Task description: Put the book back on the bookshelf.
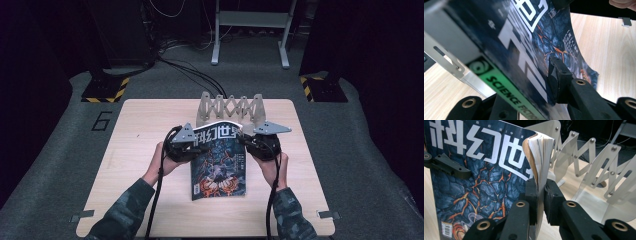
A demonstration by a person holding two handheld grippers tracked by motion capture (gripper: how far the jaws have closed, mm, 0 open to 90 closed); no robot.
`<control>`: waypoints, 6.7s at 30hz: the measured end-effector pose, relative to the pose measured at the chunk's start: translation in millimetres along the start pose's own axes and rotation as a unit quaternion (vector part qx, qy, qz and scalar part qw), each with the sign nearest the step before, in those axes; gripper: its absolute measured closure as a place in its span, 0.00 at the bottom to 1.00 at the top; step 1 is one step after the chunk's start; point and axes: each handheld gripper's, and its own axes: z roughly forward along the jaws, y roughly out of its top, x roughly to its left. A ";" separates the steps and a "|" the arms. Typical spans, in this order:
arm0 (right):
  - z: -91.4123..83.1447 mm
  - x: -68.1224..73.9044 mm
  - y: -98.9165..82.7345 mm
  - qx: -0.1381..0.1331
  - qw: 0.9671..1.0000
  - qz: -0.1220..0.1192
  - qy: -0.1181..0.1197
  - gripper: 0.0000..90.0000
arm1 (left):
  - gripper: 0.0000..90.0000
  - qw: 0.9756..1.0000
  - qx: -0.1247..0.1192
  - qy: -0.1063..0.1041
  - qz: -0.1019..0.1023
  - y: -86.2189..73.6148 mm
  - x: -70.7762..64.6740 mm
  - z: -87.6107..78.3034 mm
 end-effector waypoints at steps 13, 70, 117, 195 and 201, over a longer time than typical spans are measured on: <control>-9.8 2.3 5.1 -0.032 0.999 -0.019 -0.007 0.91 | 0.82 0.999 -0.017 0.027 0.031 6.7 -7.4 -6.8; -16.4 0.4 2.7 -0.057 0.998 -0.016 0.017 0.86 | 0.85 0.997 0.051 -0.056 0.020 71.7 23.8 -3.8; 44.4 -70.0 -138.7 0.145 0.973 0.106 -0.146 0.00 | 0.91 0.995 0.038 -0.069 0.053 78.5 -0.3 -12.3; 52.5 -73.5 -142.3 0.147 0.975 0.101 -0.131 0.00 | 0.91 0.997 0.022 0.063 -0.035 80.1 38.6 -51.2; 52.5 -73.6 -142.3 0.147 0.975 0.101 -0.131 0.00 | 0.91 0.996 0.019 0.080 -0.047 78.2 44.1 -49.8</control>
